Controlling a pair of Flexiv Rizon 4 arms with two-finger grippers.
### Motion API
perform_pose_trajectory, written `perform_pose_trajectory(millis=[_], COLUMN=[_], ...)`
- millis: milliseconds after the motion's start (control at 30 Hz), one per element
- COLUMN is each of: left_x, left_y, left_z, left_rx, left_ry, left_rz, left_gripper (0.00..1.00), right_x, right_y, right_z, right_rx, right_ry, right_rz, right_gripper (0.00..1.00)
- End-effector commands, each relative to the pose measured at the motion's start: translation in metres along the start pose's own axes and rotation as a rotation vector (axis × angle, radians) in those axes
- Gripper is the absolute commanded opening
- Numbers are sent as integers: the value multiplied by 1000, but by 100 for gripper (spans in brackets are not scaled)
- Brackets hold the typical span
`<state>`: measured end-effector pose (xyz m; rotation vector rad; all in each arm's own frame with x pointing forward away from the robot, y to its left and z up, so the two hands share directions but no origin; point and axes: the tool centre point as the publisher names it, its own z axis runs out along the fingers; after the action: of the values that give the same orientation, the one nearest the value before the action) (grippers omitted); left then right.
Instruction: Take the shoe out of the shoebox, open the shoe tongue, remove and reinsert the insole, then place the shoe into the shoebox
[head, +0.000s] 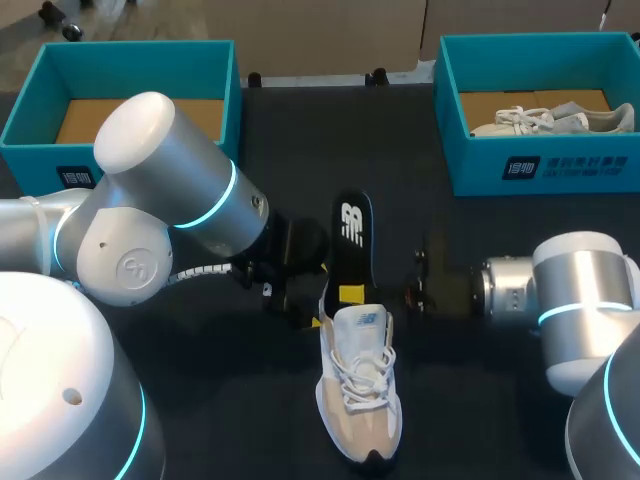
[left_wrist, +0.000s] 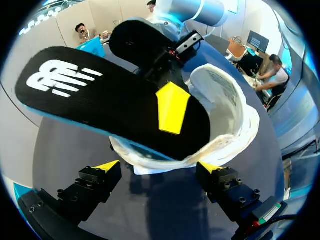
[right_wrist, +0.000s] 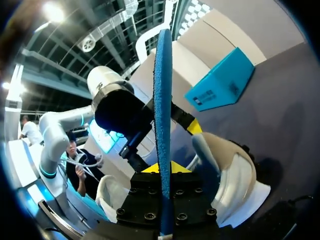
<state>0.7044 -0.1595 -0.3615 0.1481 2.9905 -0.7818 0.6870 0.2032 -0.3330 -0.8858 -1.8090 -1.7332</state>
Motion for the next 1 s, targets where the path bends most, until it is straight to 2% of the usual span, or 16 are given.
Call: perform_pose_trajectory(millis=[33,300,367,400,467,733,1000], left_x=[0,0,0,0,0,0,0], left_y=[0,0,0,0,0,0,0], left_z=[1,1,1,1,1,1,1], left_rx=[1,1,1,1,1,1,1], left_ry=[-1,-1,-1,-1,-1,-1,-1], left_rz=[1,1,1,1,1,1,1], left_gripper=[100,100,100,100,100,100,100], right_x=[-2,4,6,8,11,18,15], right_y=[-14,-21,-19,-17,-13,3,16], right_z=[-1,-2,-2,-1,-1,3,5], right_rx=[-4,-8,-9,-10,-10,3,-7], right_ry=[6,1,1,-1,0,1,3], right_rz=[20,35,26,18,4,-44,-65], right_gripper=[0,0,20,35,44,42,40])
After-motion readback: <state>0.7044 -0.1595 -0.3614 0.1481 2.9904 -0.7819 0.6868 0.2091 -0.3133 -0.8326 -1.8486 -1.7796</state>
